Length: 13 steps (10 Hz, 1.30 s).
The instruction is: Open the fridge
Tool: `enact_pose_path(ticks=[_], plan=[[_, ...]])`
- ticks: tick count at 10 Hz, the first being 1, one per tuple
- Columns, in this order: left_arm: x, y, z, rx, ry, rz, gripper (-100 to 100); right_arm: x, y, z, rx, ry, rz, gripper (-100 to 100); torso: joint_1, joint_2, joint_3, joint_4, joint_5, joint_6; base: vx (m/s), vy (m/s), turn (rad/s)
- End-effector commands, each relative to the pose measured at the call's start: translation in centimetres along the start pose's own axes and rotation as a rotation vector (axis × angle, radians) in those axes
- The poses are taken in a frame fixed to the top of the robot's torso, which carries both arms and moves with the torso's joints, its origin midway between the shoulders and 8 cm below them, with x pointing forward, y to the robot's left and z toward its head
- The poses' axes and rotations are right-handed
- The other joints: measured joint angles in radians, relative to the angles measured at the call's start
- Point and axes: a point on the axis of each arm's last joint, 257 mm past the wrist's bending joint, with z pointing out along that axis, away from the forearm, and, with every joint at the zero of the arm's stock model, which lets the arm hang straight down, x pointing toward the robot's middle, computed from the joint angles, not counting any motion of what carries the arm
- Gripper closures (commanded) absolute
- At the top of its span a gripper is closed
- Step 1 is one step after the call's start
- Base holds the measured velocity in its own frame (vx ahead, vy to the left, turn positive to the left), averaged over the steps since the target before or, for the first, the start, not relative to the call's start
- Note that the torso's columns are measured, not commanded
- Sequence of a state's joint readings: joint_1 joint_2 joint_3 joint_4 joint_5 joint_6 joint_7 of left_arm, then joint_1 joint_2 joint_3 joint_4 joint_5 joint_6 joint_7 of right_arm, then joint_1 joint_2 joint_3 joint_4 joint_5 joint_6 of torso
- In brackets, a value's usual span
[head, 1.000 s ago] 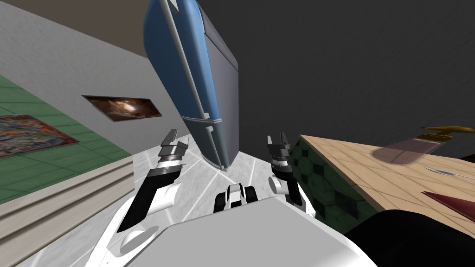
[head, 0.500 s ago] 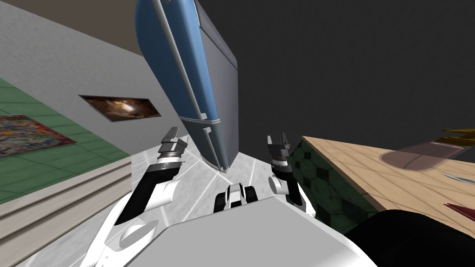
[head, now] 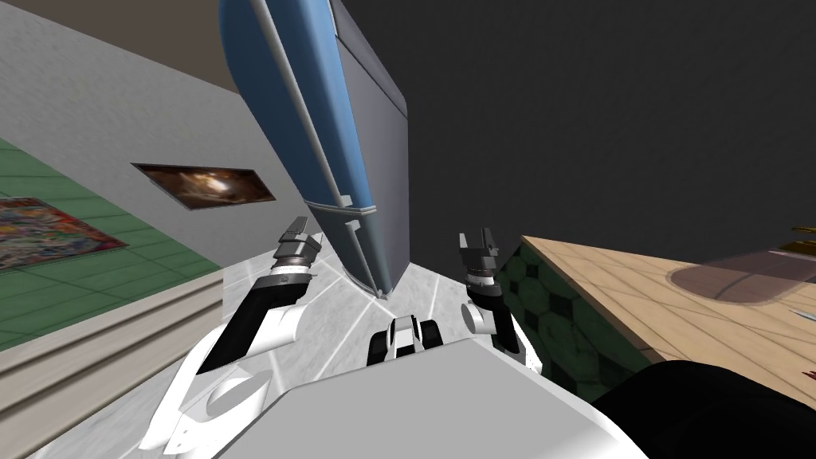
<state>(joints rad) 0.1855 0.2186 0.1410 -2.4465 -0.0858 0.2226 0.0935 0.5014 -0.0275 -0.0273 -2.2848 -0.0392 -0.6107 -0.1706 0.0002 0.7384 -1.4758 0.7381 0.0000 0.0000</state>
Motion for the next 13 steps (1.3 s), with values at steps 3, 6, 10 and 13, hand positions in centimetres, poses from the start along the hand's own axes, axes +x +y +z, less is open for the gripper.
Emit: enact_pose_path(ticks=[3,6,10,13], plan=[[-0.5,0.9,1.0,-0.061,-0.013,0.025,-100,0.0,0.0,0.0,0.0,0.0,0.0,0,-0.001,-0.001,-0.001,0.0,0.0,0.0,0.058,-0.038,0.006],[-1.1,1.3,1.8,-0.103,-0.025,0.049,-100,0.0,0.0,0.0,0.0,0.0,0.0,0,0.0,0.0,0.0,0.0,0.0,0.0,0.052,-0.033,0.007],[-1.7,2.0,2.5,-0.154,-0.037,0.074,-100,0.0,0.0,0.0,0.0,0.0,0.0,0,0.0,0.0,0.0,0.0,0.0,0.0,0.056,-0.032,0.007],[-2.2,2.9,2.7,-0.203,-0.046,0.086,-100,0.0,0.0,0.0,0.0,0.0,0.0,0,0.0,0.0,0.0,0.0,0.0,0.0,0.052,-0.033,0.005]])
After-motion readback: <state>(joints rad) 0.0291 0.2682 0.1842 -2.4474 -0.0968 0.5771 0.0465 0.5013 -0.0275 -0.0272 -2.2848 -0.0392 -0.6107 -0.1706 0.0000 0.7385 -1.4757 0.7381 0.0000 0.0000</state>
